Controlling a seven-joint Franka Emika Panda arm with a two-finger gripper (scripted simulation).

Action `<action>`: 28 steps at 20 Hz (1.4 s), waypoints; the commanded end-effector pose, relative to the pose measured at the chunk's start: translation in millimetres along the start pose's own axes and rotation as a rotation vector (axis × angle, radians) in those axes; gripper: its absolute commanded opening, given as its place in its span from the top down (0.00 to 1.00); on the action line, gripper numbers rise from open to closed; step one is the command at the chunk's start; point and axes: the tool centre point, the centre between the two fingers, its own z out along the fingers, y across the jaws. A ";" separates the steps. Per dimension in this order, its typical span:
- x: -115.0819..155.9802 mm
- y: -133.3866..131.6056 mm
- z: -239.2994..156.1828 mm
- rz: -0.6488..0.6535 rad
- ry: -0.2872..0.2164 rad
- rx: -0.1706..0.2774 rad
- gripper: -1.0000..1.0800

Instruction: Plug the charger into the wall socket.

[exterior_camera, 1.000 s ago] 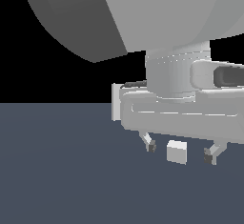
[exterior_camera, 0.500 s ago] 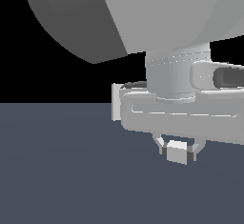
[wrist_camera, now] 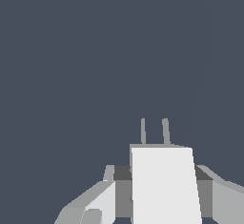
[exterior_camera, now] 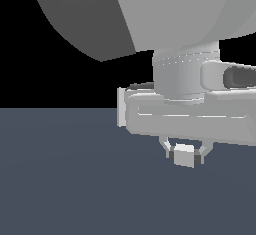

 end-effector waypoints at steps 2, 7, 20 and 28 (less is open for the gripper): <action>5.5 -2.7 -4.6 -0.052 0.002 0.013 1.00; 15.7 -9.6 -13.9 -0.161 0.004 0.041 1.00; 41.4 -38.0 -45.0 -0.515 0.007 0.133 1.00; 49.2 -55.2 -61.3 -0.696 0.005 0.183 1.00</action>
